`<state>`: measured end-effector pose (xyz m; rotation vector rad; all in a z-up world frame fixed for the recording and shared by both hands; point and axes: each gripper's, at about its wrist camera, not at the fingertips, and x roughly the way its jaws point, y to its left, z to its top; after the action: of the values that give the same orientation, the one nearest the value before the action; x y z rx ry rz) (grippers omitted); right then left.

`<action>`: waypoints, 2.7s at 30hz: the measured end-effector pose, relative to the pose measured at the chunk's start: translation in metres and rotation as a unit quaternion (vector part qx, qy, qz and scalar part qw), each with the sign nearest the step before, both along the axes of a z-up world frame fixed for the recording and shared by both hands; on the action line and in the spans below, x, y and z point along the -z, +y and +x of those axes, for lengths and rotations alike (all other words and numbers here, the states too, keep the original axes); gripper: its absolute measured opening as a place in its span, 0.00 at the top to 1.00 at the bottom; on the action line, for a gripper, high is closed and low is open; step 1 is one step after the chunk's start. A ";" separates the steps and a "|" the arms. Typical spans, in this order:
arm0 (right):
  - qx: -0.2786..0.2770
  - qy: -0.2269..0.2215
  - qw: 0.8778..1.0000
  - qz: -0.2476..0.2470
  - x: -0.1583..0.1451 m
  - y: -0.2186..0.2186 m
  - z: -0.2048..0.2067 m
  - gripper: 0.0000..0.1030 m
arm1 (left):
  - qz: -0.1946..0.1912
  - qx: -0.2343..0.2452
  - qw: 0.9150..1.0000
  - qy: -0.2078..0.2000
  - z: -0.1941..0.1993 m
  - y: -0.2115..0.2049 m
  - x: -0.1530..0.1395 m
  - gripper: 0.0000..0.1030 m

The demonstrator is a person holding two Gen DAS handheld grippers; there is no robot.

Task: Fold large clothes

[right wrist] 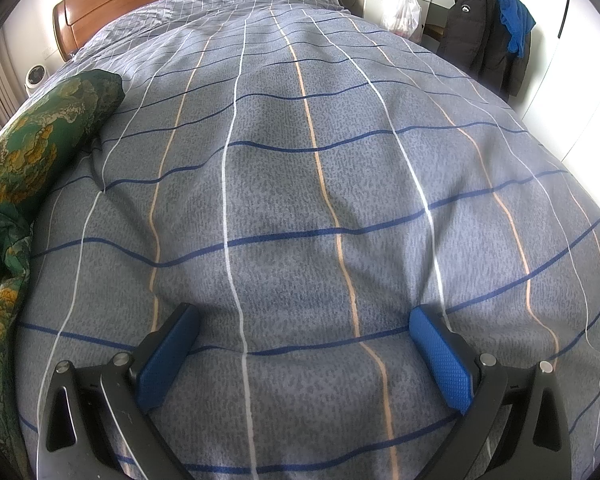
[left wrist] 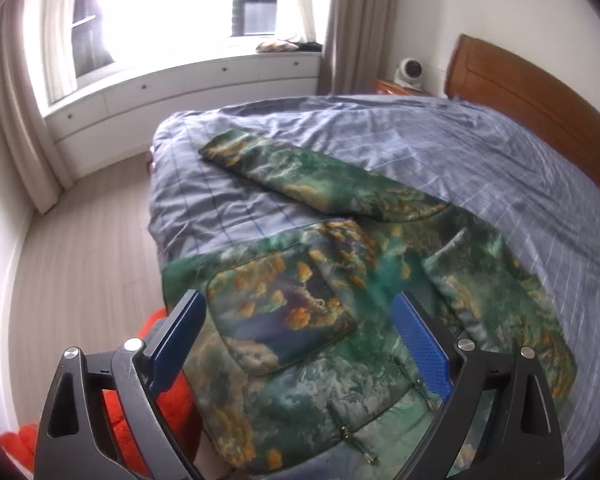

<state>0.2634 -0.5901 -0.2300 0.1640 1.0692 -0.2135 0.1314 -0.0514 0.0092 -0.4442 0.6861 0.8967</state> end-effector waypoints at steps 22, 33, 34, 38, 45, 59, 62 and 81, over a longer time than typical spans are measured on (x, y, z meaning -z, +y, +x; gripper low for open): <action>0.000 0.000 1.000 0.000 0.000 0.000 0.000 0.00 | -0.080 0.223 0.970 0.052 0.026 -0.034 0.034 0.08; 0.000 0.000 1.000 -0.001 0.000 0.000 0.000 0.00 | -0.228 0.249 0.940 -0.040 -0.042 0.074 0.017 0.08; 0.000 0.000 1.000 -0.001 0.000 0.000 0.000 0.00 | -0.228 0.245 0.941 -0.047 -0.048 0.086 0.016 0.08; 0.000 -0.001 1.000 0.000 0.000 0.001 -0.001 0.00 | -0.229 0.211 0.948 -0.064 -0.067 0.128 0.019 0.08; 0.000 0.000 1.000 -0.001 0.000 0.000 -0.002 0.00 | -0.211 0.233 0.948 -0.055 -0.064 0.145 0.026 0.08; 0.000 0.000 1.000 -0.001 0.000 0.001 -0.002 0.00 | -0.231 0.232 0.944 -0.028 -0.060 0.154 0.061 0.08; 0.000 -0.001 1.000 -0.001 0.000 0.001 -0.002 0.00 | -0.225 0.237 0.945 -0.023 -0.057 0.153 0.064 0.08; 0.000 -0.001 1.000 -0.002 0.000 0.001 -0.002 0.00 | -0.189 0.257 0.947 -0.022 -0.059 0.146 0.058 0.08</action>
<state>0.2612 -0.5891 -0.2300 0.1616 1.0675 -0.2154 0.0724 0.0943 -0.0492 -0.5884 0.8849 0.2579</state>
